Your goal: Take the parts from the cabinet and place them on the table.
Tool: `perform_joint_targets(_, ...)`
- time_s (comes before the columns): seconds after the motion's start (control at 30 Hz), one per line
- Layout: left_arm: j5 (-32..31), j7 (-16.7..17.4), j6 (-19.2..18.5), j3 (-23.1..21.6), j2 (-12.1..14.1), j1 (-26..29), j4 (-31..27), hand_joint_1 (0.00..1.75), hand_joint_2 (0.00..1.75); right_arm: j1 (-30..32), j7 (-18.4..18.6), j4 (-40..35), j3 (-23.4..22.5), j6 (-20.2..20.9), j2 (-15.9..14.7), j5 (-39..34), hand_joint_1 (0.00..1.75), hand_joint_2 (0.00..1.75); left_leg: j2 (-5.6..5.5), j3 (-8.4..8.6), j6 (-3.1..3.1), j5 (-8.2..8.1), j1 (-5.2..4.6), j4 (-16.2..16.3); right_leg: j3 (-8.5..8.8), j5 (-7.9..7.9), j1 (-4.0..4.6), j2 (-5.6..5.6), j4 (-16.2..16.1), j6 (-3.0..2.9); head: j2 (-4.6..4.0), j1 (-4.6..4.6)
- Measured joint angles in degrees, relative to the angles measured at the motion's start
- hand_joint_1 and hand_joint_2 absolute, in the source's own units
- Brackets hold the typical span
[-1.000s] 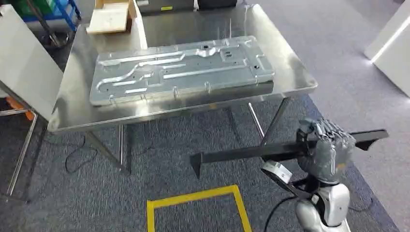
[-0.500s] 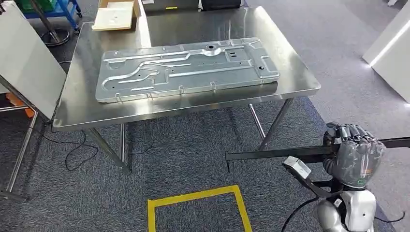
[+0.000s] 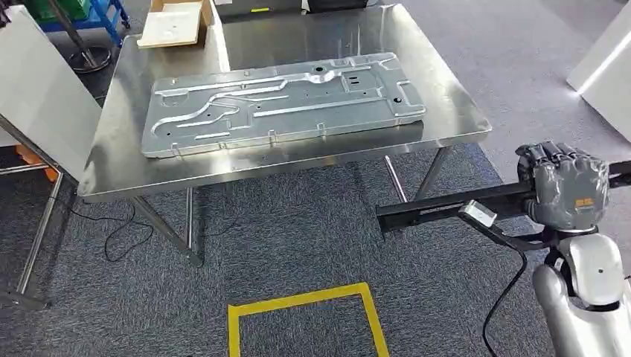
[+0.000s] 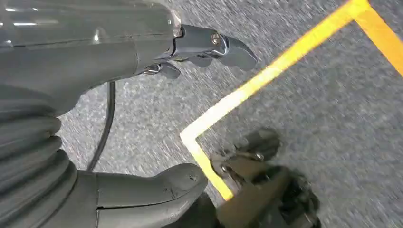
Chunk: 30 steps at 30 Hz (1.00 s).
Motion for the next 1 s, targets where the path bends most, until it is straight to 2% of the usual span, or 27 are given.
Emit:
perform_joint_targets(0.03, 0.04, -0.09, -0.26, 0.09, -0.07, -0.11, 0.00, 0.00, 1.75, -1.50, 0.02, 0.63, 0.82, 0.52, -0.58, -0.02, 1.75, 1.75, 0.02, -1.83, -0.21, -2.28, 0.07, 3.90, -0.05, 0.04, 0.06, -0.01, 0.00, -0.25, -0.02, 0.02)
perform_joint_targets(0.07, 0.18, -0.09, -0.30, 0.26, -0.09, -0.14, 0.00, 0.00, 1.75, -2.85, 0.02, 1.20, 1.49, 0.83, -1.07, -0.02, 1.75, 1.75, 0.03, -4.30, -0.37, -4.79, 0.15, 9.17, -0.10, 0.04, 0.18, -0.03, 0.00, -0.30, 0.00, 0.00)
perform_joint_targets(0.1, 0.17, -0.09, -0.30, 0.44, -0.09, -0.08, 0.00, 0.00, 1.75, -3.95, 0.02, 1.84, 2.21, 1.11, -1.49, -0.07, 1.75, 1.75, 0.03, -6.59, -0.41, -6.52, 0.16, 13.88, -0.13, 0.04, 0.34, -0.07, 0.01, -0.34, 0.00, 0.00)
perform_joint_targets(0.13, 0.17, -0.09, -0.30, 0.50, -0.09, 0.01, 0.00, 0.00, 1.75, -4.70, 0.00, 2.36, 2.71, 1.40, -1.81, -0.11, 1.75, 1.75, 0.03, -7.84, -0.34, -6.87, 0.16, 16.22, -0.13, 0.04, 0.47, -0.13, 0.02, -0.35, 0.00, 0.00)
perform_joint_targets(0.17, 0.17, -0.09, -0.30, 0.59, -0.09, 0.11, 0.00, 0.00, 1.75, -5.43, -0.11, 2.82, 3.23, 1.59, -2.16, -0.22, 1.75, 1.75, 0.03, -7.84, -0.15, -5.95, 0.15, 15.96, -0.09, 0.03, 0.60, -0.17, 0.03, -0.36, 0.00, 0.00)
perform_joint_targets(0.2, 0.17, -0.09, -0.30, 0.70, -0.09, 0.15, 0.02, 0.00, 1.75, -6.19, -0.13, 3.12, 3.64, 1.68, -2.51, -0.39, 1.75, 1.75, 0.03, -6.46, 0.17, -3.74, 0.10, 12.83, -0.03, 0.02, 0.78, -0.22, 0.05, -0.37, 0.00, 0.00)
perform_joint_targets(0.23, 0.17, -0.09, -0.30, 0.77, -0.09, 0.14, 0.00, 0.00, 1.75, -6.83, -0.15, 3.34, 3.95, 1.73, -2.90, -0.61, 1.75, 1.75, 0.03, -4.32, 0.63, -1.24, -0.08, 8.32, 0.07, 0.01, 0.94, -0.27, 0.05, -0.38, -0.02, 0.00)
perform_joint_targets(0.27, 0.17, -0.09, -0.30, 0.81, -0.09, 0.12, 0.00, 0.00, 1.75, -7.51, -0.15, 3.49, 4.15, 1.85, -3.30, -0.74, 1.75, 1.75, 0.02, -1.58, 1.38, 1.41, -0.26, 2.74, 0.22, -0.02, 1.13, -0.32, 0.04, -0.40, -0.02, 0.00)
perform_joint_targets(0.3, 0.17, -0.13, -0.30, 0.83, 0.11, 0.06, 0.00, 0.00, 1.75, -8.14, -0.17, 3.65, 4.33, 1.97, -3.58, -0.92, 1.75, 1.75, 0.11, 0.44, 2.44, 2.27, -0.68, -1.92, 0.22, -0.04, 0.93, -0.47, 0.01, -0.40, -0.02, 0.04)
perform_joint_targets(0.33, 0.17, -0.17, -0.35, 0.85, 0.05, 0.06, 0.00, 0.00, 1.75, -8.77, -0.17, 3.76, 4.59, 2.07, -3.82, -1.09, 1.75, 1.75, 0.51, 0.72, 2.41, 2.11, -0.68, -2.42, 0.07, -0.06, 1.40, -0.44, 0.07, -0.28, -0.02, 0.04)
perform_joint_targets(0.37, 0.17, -0.22, -0.44, 0.87, 0.07, 0.08, 0.00, 0.00, 1.75, -9.25, -0.24, 3.93, 5.00, 2.29, -3.95, -1.18, 1.75, 1.75, 0.58, 0.70, 2.32, 2.28, -0.89, -2.55, -0.07, 0.11, 1.09, -0.45, -0.01, 0.07, -0.02, 0.04)
perform_joint_targets(0.43, 0.13, -0.22, -0.52, 0.87, 0.09, 0.11, 0.00, 0.00, 1.75, -9.63, -0.70, 4.00, 5.72, 2.60, -4.50, -1.46, 1.75, 1.75, 0.51, 0.70, 2.64, 2.48, -0.99, -2.84, 0.04, 0.30, 0.88, -0.66, -0.35, 0.67, 0.00, 0.04)
perform_joint_targets(0.47, 0.09, -0.24, -0.68, 0.87, 0.07, 0.06, 0.00, 0.00, 1.75, -10.04, -1.03, 4.00, 6.08, 2.73, -4.74, -1.62, 1.75, 1.75, 0.50, 1.15, 2.86, 3.06, -0.72, -3.89, 0.23, 0.35, 1.21, -0.67, -0.62, 1.12, -0.02, 0.04)
perform_joint_targets(0.5, -0.02, -0.24, -0.76, 0.87, 0.07, 0.03, 0.02, 0.00, 1.75, -10.45, -1.44, 4.04, 6.49, 3.02, -5.20, -1.88, 1.75, 1.75, 0.54, 1.71, 2.80, 3.66, -0.39, -4.85, 0.02, -0.41, 0.95, -0.60, 0.39, 1.29, 0.00, 0.04)
perform_joint_targets(0.53, -0.04, -0.24, -0.94, 0.87, 0.07, -0.02, 0.02, 0.00, 1.75, -11.32, -1.62, 4.06, 6.95, 3.30, -5.70, -2.19, 1.75, 1.75, 0.60, 1.80, 3.10, 3.83, -0.26, -5.16, -1.28, -2.32, 0.94, -0.32, 3.02, 1.43, 0.00, 0.04)
perform_joint_targets(0.6, -0.22, -0.20, -1.05, 0.87, -0.04, -0.04, 0.02, 0.00, 1.75, -12.69, -2.17, 4.22, 8.19, 4.24, -6.18, -2.84, 1.75, 1.75, 0.64, 1.78, 3.07, 3.81, -0.25, -5.07, -5.47, -6.43, 0.56, -0.20, 11.78, 1.89, 0.00, 0.04)
perform_joint_targets(0.63, -0.28, -0.17, -1.07, 0.87, -0.09, -0.04, 0.02, 0.00, 1.75, -13.08, -2.47, 4.22, 8.77, 4.70, -6.45, -3.08, 1.75, 1.75, 0.64, 1.75, 3.09, 3.73, -0.25, -5.00, -7.40, -7.55, 0.35, -0.21, 15.38, 2.16, -0.02, 0.04)
perform_joint_targets(0.67, -0.35, -0.17, -1.09, 0.87, -0.11, -0.03, 0.02, 0.00, 1.75, -13.34, -2.58, 4.24, 9.49, 5.07, -6.66, -3.24, 1.75, 1.75, 0.63, 1.72, 3.02, 3.65, -0.21, -4.85, -8.34, -7.37, 0.16, -0.22, 16.86, 2.40, -0.02, 0.04)
perform_joint_targets(0.7, -0.35, -0.15, -1.14, 0.87, -0.15, 0.01, 0.02, 0.00, 1.75, -13.69, -2.67, 4.24, 10.01, 5.37, -6.95, -3.49, 1.75, 1.75, 0.54, 1.73, 2.87, 3.49, -0.13, -4.64, -7.92, -5.87, -0.10, -0.23, 15.64, 2.62, -0.02, 0.04)
perform_joint_targets(0.73, -0.37, -0.15, -1.14, 0.87, -0.22, 0.02, 0.02, 0.00, 1.75, -14.34, -2.77, 4.24, 10.44, 5.70, -7.19, -3.76, 1.75, 1.75, 0.47, 1.73, 2.63, 3.23, 0.00, -4.29, -6.38, -3.40, -0.34, -0.24, 12.17, 2.83, -0.02, 0.04)
perform_joint_targets(0.77, -0.39, -0.15, -1.14, 0.87, -0.31, 0.00, 0.02, 0.00, 1.75, -15.13, -2.95, 4.24, 10.86, 5.77, -7.47, -3.89, 1.75, 1.75, 0.39, 1.74, 2.33, 2.86, 0.18, -3.78, -3.75, -0.45, -0.56, -0.27, 6.85, 3.04, 0.00, 0.04)
perform_joint_targets(0.8, -0.39, -0.15, -1.16, 0.87, -0.33, -0.03, 0.02, 0.00, 1.75, -15.92, -3.08, 4.22, 11.25, 5.81, -7.69, -3.91, 1.75, 1.75, 0.35, 1.70, 1.92, 2.35, 0.27, -3.12, -1.24, 1.53, -0.79, -0.30, 1.53, 3.25, 0.00, 0.04)
perform_joint_targets(0.83, -0.39, -0.17, -1.16, 0.87, -0.31, -0.11, 0.02, 0.00, 1.75, -16.57, -3.08, 4.30, 11.69, 5.88, -7.71, -3.96, 1.75, 1.75, 0.23, 1.28, 1.49, 2.05, -0.02, -2.70, -0.72, 0.07, -0.22, -0.15, 0.81, 3.16, 0.00, 0.07)
perform_joint_targets(0.87, -0.42, -0.15, -1.14, 0.87, -0.31, -0.14, 0.02, 0.00, 1.75, -16.76, -3.13, 4.28, 12.04, 5.92, -7.93, -3.98, 1.75, 1.75, 0.18, 1.06, 1.21, 1.89, -0.07, -2.28, -0.93, 0.39, -0.21, 0.08, 0.68, 2.34, 0.00, 0.00)
perform_joint_targets(0.93, -0.42, -0.20, -1.16, 0.87, -0.31, -0.13, 0.02, 0.00, 1.75, -16.74, -3.17, 4.35, 12.63, 6.03, -7.97, -3.96, 1.75, 1.75, 0.20, 1.04, 0.86, 1.97, -0.03, -2.49, -1.14, 0.21, -0.01, 0.03, 0.87, 1.74, -0.02, 0.02)
perform_joint_targets(1.0, -0.44, -0.22, -1.18, 0.87, -0.33, -0.13, 0.02, 0.00, 1.75, -17.02, -3.17, 4.37, 13.00, 6.01, -7.98, -3.96, 1.75, 1.75, 0.21, 0.81, 0.29, 1.37, 0.09, -2.09, -1.01, 0.48, -0.33, -0.06, 0.46, 0.85, 0.00, 0.02)
